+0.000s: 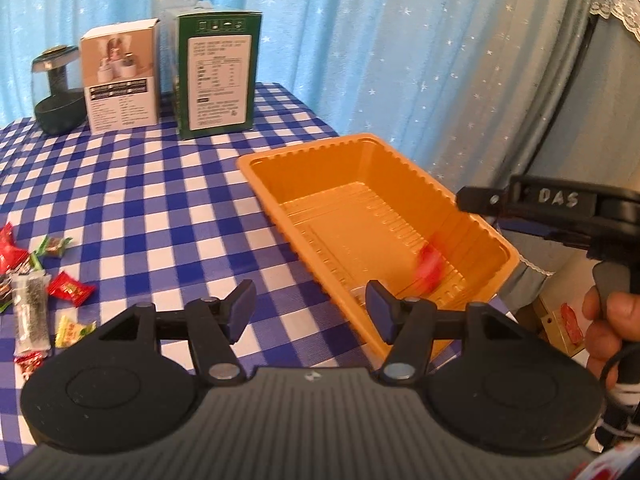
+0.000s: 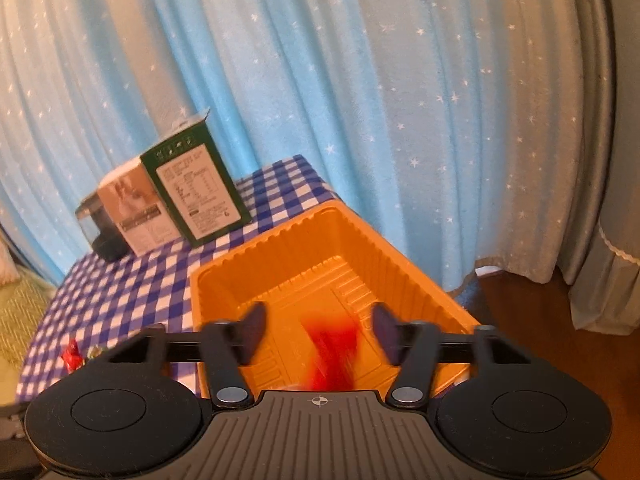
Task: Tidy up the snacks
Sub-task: 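Open both grippers over the orange tray, dropping both candies, then move both tools back toward the candy pile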
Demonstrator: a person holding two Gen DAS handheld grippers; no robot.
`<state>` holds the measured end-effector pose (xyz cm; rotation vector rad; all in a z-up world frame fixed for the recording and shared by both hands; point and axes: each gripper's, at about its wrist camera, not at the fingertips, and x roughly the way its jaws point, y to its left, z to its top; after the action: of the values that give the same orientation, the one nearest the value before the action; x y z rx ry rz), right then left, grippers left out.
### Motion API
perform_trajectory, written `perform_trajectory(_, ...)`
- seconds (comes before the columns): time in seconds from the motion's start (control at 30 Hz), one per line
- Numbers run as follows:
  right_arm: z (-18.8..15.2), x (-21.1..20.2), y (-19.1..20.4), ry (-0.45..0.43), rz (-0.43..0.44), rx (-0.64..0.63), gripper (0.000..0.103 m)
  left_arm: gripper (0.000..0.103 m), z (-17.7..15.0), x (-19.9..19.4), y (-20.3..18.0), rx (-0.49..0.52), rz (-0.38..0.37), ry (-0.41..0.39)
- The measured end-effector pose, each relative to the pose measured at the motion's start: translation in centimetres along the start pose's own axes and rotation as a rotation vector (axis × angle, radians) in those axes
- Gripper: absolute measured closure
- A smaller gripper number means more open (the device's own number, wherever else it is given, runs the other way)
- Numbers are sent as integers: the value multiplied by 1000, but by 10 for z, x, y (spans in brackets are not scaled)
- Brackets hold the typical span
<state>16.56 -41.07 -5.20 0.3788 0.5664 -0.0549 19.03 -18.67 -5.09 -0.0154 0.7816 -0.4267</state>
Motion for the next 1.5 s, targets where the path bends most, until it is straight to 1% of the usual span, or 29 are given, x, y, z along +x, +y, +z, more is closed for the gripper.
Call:
perform_trajectory(0.1, -1, -3, 0, 7, -5, 4, 42, 44, -4, -7, 7, -16, 14, -1)
perform_trajectory(0.17, -3, -6, 1, 17, -12, 7, 42, 41, -7, -12, 10, -26, 23, -1)
perform_trajectory(0.23, -5, -11, 1, 23, -16, 10, 42, 36, -9, -19, 14, -35, 29, -4)
perform_trajectory(0.4, -17, -27, 12, 41, -10, -6, 42, 34, -13, -39, 24, -63, 50, -16)
perform_trajectory(0.5, -24, -36, 22, 48, -1, -18, 42, 30, -16, -52, 29, -76, 63, -25)
perform_trajectory(0.83, -52, -59, 66, 79, 30, -101, 42, 27, -32, -94, 55, -103, 127, -38)
perform_trajectory(1.1, -77, -63, 101, 117, 69, -169, 42, 22, -45, -126, 83, -134, 185, -55)
perform_trajectory(1.27, -91, -63, 121, 138, 89, -211, 42, 21, -52, -143, 99, -133, 231, -60)
perform_trajectory(1.5, -103, -60, 149, 152, 119, -262, 42, 19, -63, -161, 122, -150, 271, -63)
